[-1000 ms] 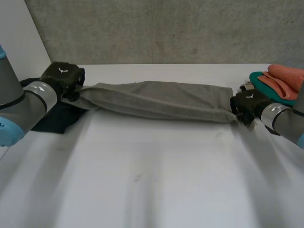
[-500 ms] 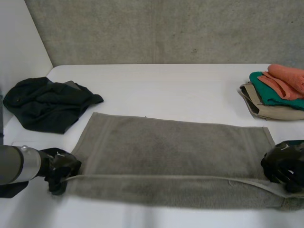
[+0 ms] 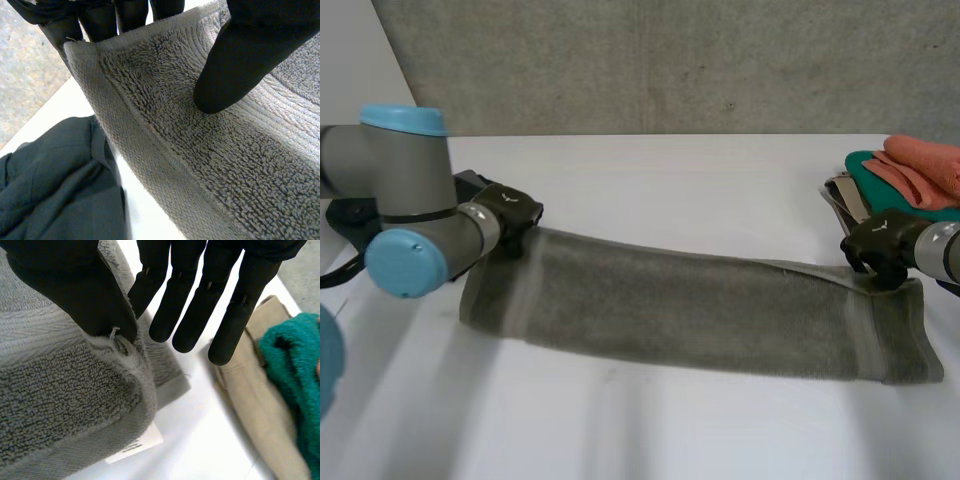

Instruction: Fold the laundry.

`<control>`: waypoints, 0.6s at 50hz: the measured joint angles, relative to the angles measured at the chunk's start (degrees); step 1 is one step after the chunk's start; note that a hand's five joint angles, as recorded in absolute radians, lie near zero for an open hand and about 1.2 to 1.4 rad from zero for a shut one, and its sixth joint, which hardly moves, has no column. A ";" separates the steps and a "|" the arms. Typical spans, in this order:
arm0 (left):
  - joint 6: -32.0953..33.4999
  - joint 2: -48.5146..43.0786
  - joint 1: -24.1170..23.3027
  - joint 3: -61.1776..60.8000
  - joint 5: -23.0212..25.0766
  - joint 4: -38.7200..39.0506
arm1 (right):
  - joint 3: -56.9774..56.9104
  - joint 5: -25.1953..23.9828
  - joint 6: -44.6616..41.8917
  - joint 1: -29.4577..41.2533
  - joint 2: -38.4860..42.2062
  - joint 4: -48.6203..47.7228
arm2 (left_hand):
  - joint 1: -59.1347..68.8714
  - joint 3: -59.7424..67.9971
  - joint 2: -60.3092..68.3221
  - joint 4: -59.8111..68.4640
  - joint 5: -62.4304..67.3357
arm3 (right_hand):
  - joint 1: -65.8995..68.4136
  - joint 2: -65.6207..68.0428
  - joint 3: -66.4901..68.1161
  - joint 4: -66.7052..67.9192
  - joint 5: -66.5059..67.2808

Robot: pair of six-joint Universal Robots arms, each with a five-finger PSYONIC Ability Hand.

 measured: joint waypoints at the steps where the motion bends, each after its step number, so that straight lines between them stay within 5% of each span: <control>1: 0.14 -1.28 -0.39 1.83 -0.58 0.02 | -0.57 0.23 -0.04 0.13 0.60 -0.95 | 0.00 0.00 0.00 0.00 0.00 | 0.00 0.00 0.00 0.00 0.00; 5: 0.89 -4.81 -1.41 6.85 -2.00 0.11 | -2.58 1.48 -0.15 0.51 2.74 -3.63 | -4.81 -4.92 -5.96 -5.09 -4.49 | -0.98 -2.36 -2.20 -2.29 -2.42; 8: 1.87 -6.66 -2.05 9.36 -2.58 0.27 | -4.05 2.85 -0.16 0.86 4.13 -4.84 | -32.90 -30.33 -30.98 -31.08 -29.50 | -23.06 -26.14 -24.74 -24.85 -25.61; 9: 2.24 -7.08 -2.26 10.00 -2.80 0.32 | -4.43 3.42 -0.15 1.00 4.44 -5.10 | -32.90 -30.33 -30.98 -31.08 -29.50 | -32.47 -34.37 -33.86 -33.90 -35.06; 10: 2.62 -7.39 -2.47 10.60 -3.12 0.40 | -4.90 4.21 -0.10 1.19 4.70 -5.36 | -51.22 -48.10 -48.81 -49.20 -47.07 | -42.42 -45.52 -43.85 -43.83 -45.15; 11: 2.93 -7.55 -2.63 11.02 -3.42 0.43 | -5.22 4.87 -0.04 1.33 4.78 -5.55 | -54.74 -53.07 -53.62 -53.98 -51.67 | -47.08 -49.96 -49.57 -49.78 -50.62; 21: 1.44 -2.05 -3.08 10.11 -5.93 1.64 | -5.05 7.21 3.43 1.90 -1.40 -5.73 | -55.38 -56.19 -56.85 -57.05 -54.31 | -51.87 -55.54 -56.16 -56.18 -55.95; 30: -2.30 5.98 -3.81 1.96 -3.66 4.70 | 6.33 5.57 9.39 -0.06 -14.37 -0.44 | -55.38 -56.19 -56.85 -57.05 -54.31 | -51.87 -55.54 -56.16 -56.18 -55.95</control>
